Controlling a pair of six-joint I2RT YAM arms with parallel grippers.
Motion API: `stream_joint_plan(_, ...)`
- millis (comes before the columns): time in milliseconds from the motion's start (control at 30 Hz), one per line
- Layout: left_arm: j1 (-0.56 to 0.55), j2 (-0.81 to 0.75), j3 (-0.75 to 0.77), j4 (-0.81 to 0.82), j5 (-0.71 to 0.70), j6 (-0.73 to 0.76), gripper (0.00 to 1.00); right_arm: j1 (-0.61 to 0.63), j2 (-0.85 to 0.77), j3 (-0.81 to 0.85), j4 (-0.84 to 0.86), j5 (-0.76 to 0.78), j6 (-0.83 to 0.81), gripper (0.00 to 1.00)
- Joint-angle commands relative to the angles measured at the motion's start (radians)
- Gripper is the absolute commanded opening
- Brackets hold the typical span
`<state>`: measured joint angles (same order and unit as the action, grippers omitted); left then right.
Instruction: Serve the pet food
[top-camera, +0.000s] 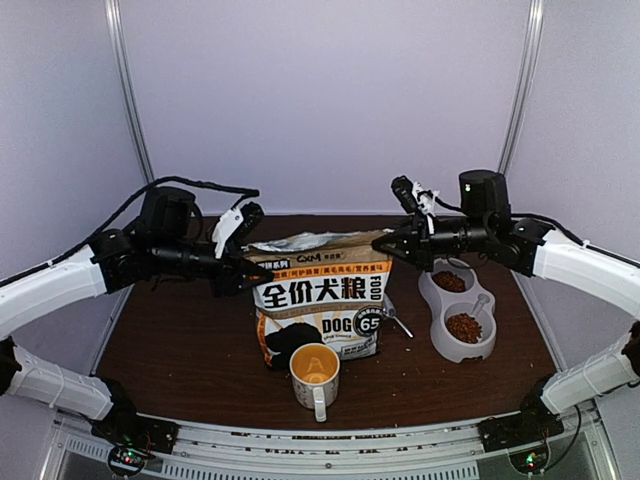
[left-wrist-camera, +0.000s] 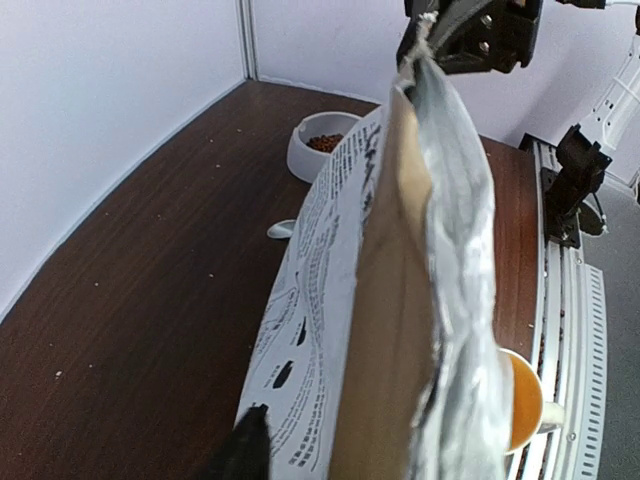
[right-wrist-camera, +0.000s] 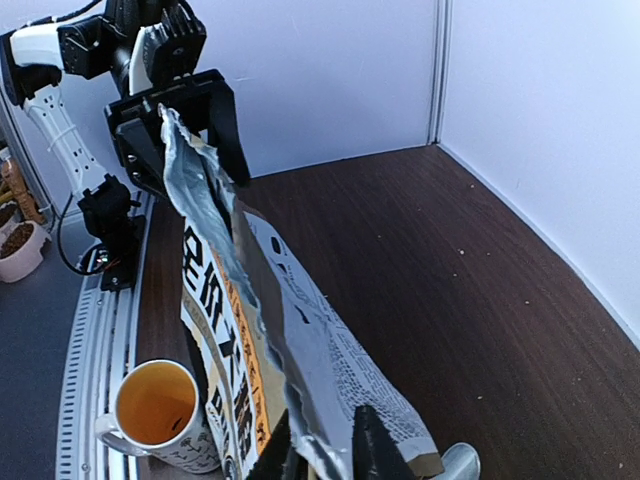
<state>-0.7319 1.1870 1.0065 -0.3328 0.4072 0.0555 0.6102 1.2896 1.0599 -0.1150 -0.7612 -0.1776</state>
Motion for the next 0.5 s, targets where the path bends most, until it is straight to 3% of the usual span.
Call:
stream_joint_plan(0, 0.012, -0.068, 0.051, 0.01, -0.027, 0.011, 0.69, -0.005, -0.061, 0.024, -0.056, 0.037, 0.004, 0.31)
stream_joint_plan(67, 0.012, -0.071, 0.081, -0.024, -0.027, 0.034, 0.77, -0.003, -0.077, 0.039, -0.099, 0.059, -0.014, 0.48)
stream_joint_plan(133, 0.012, -0.058, 0.12, -0.079, -0.025, 0.081, 0.8, 0.004, -0.09, 0.059, -0.152, 0.095, -0.04, 0.55)
stream_joint_plan(333, -0.021, -0.002, 0.189, -0.204, -0.082, 0.185, 0.8, 0.072, -0.089, 0.134, -0.305, 0.254, -0.136, 0.58)
stream_joint_plan(467, -0.051, 0.013, 0.193, -0.215, -0.13, 0.202, 0.67, 0.13, -0.074, 0.169, -0.331, 0.343, -0.175, 0.58)
